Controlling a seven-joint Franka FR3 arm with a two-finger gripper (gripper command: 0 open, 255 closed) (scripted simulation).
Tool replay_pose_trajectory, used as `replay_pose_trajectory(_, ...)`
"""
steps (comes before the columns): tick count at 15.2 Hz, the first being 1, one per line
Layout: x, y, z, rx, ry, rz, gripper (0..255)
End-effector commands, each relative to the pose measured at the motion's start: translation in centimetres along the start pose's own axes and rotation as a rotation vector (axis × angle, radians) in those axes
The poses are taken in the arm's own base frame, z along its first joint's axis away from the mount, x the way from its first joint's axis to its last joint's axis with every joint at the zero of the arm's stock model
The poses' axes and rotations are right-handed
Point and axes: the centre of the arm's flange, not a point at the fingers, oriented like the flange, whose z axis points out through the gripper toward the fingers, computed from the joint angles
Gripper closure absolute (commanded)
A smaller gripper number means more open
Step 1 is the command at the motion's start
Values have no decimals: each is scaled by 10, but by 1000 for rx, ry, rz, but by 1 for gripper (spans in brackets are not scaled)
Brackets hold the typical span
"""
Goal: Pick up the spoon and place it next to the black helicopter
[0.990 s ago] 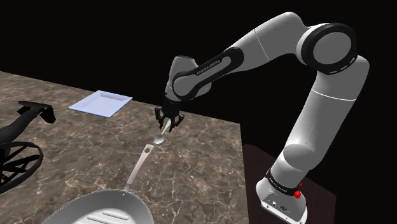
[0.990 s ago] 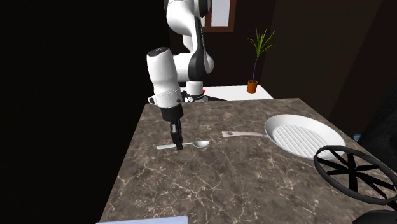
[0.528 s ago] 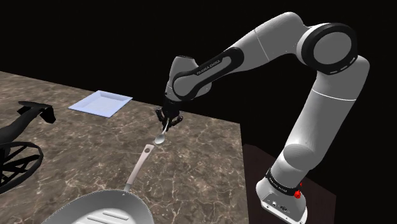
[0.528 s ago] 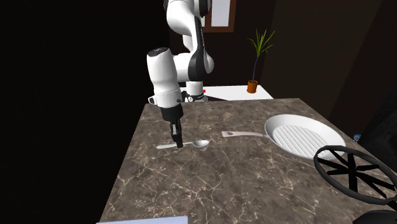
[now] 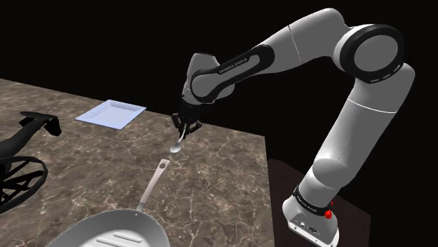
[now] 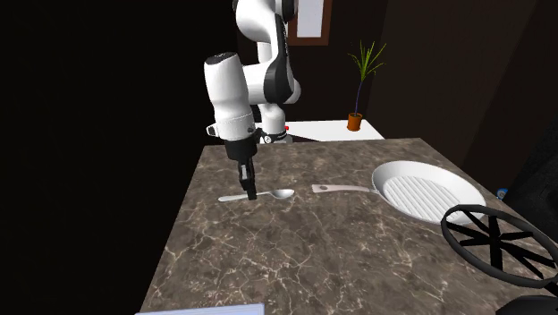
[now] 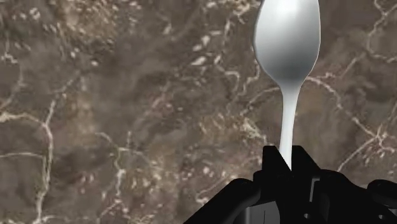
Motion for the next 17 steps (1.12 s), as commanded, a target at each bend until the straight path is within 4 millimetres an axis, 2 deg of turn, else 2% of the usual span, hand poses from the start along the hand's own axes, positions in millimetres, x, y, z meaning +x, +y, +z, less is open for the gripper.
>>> replay_pose_trajectory(1,-2,-2,-11,0,0,0,255)
replay_pose_trajectory(17,-14,-14,-93,0,0,0,255)
